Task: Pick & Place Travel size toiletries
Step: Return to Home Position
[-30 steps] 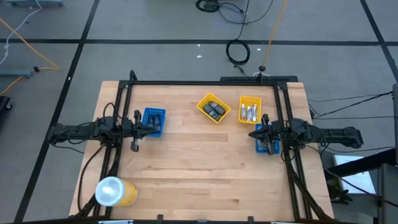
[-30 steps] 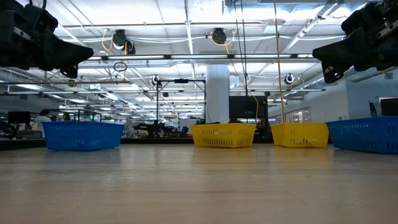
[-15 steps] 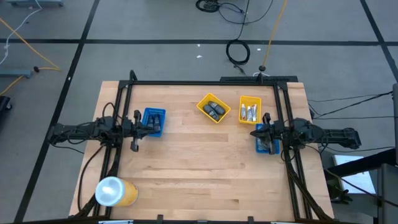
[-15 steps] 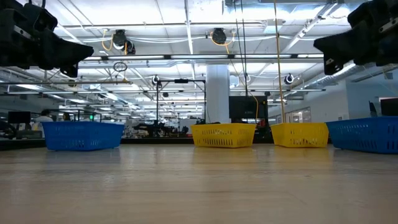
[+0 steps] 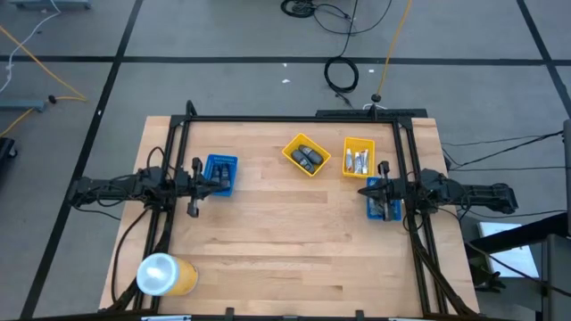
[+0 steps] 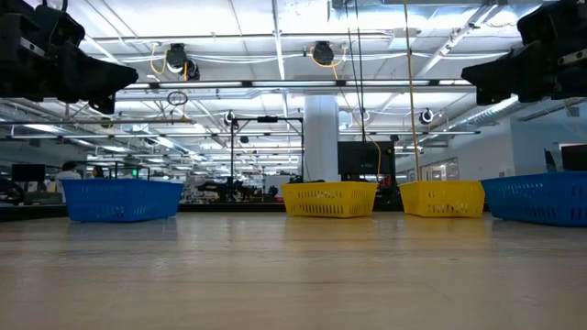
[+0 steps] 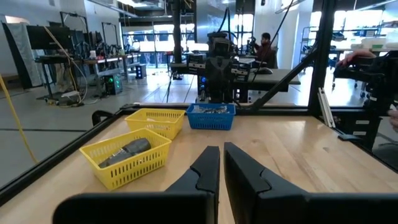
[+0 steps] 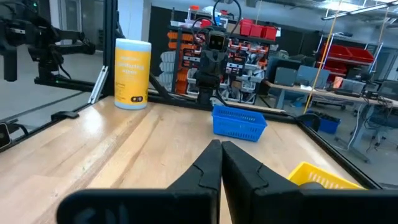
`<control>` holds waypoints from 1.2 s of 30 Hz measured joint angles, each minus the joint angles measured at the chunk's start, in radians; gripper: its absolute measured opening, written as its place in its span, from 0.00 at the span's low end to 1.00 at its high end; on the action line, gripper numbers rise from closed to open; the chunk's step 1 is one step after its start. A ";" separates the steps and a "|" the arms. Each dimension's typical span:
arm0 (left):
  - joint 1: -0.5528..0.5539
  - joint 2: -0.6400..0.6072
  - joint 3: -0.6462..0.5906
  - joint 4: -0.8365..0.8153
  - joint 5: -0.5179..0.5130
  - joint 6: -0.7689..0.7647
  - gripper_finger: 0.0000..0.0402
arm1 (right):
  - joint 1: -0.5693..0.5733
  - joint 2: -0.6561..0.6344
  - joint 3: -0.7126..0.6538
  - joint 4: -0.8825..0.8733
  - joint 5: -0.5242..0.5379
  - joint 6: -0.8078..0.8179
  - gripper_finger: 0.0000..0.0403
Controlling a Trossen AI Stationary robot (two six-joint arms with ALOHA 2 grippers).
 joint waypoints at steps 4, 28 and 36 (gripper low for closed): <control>0.000 0.000 0.000 0.000 0.000 0.000 0.06 | 0.000 0.000 0.000 -0.003 -0.001 -0.008 0.01; 0.000 0.000 0.000 0.000 0.000 0.000 0.06 | 0.002 0.014 0.000 0.042 -0.007 0.045 0.01; 0.000 0.000 0.000 0.000 0.000 0.000 0.06 | 0.002 0.014 0.000 0.043 -0.006 0.045 0.01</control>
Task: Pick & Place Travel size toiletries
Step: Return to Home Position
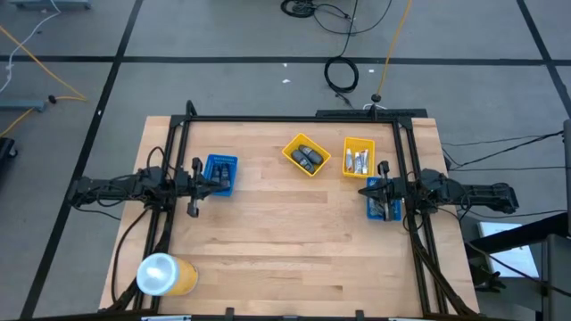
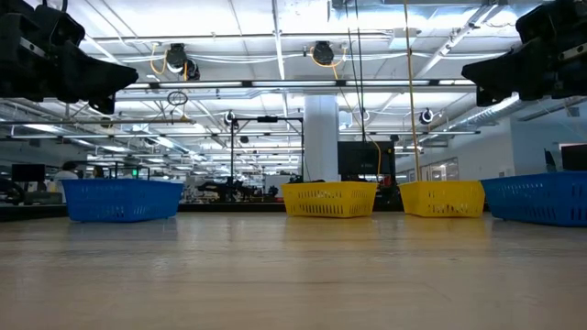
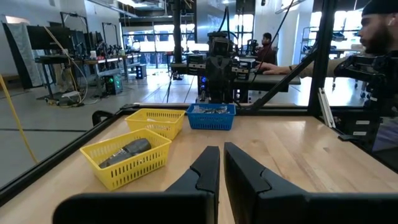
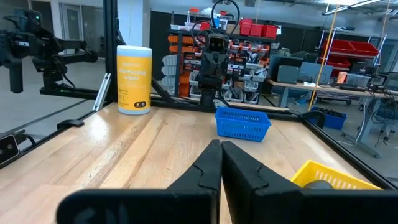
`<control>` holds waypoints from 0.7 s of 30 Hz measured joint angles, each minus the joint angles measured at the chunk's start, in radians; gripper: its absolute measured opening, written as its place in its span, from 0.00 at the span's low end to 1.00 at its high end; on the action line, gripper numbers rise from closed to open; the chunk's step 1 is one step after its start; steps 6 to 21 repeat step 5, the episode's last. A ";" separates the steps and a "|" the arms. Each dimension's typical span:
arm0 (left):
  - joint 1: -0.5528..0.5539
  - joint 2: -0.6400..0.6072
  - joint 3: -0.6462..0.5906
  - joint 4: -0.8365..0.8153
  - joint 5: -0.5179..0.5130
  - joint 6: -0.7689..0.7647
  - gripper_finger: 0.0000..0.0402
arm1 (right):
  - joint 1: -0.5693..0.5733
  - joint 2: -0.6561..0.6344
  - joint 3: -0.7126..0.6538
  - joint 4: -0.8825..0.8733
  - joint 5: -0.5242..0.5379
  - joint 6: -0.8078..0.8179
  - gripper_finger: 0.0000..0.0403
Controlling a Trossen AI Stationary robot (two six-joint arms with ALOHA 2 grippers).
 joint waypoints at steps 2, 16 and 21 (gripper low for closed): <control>0.000 0.000 0.000 0.000 0.000 0.000 0.06 | 0.000 0.000 0.000 0.000 0.000 0.000 0.01; 0.000 0.000 0.000 0.000 0.000 0.000 0.06 | 0.000 0.000 0.000 0.000 0.000 0.000 0.01; 0.000 0.000 0.000 0.000 0.000 0.000 0.06 | 0.000 0.000 0.000 0.000 0.000 0.000 0.01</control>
